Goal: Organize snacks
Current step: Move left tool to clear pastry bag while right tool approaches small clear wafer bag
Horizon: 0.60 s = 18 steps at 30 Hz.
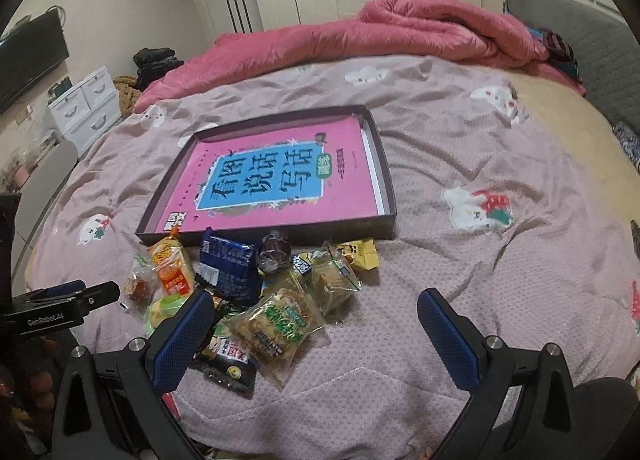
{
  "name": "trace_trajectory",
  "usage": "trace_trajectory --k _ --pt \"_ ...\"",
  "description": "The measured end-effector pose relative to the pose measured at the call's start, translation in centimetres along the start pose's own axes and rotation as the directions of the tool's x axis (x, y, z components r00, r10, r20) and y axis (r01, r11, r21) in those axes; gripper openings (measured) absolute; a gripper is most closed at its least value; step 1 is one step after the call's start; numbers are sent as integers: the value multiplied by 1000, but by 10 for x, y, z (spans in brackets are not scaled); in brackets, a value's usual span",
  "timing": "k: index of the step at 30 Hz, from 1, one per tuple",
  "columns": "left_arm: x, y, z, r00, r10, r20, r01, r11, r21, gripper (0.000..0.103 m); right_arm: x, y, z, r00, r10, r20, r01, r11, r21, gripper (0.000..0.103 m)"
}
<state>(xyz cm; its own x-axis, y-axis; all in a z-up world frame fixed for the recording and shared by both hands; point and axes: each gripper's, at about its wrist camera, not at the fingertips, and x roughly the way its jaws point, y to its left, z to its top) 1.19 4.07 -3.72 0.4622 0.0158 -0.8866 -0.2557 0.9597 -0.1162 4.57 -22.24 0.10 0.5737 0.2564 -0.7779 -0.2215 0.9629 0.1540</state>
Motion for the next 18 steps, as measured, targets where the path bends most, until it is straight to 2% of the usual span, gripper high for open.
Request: trace_trajectory --k 7,11,14,18 --pt "25 0 6 999 8 -44 -7 1000 24 94 23 -18 1 997 -5 -73 10 998 66 103" --pt "29 -5 7 999 8 -37 -6 999 41 94 35 -27 3 995 -3 -103 14 994 108 101" --pt "31 -8 8 999 6 -33 -4 999 53 94 44 -30 3 991 17 -130 0 991 132 90" --pt "32 -10 8 1000 1 -29 1 998 60 94 55 -32 4 986 61 -152 -37 987 158 70"
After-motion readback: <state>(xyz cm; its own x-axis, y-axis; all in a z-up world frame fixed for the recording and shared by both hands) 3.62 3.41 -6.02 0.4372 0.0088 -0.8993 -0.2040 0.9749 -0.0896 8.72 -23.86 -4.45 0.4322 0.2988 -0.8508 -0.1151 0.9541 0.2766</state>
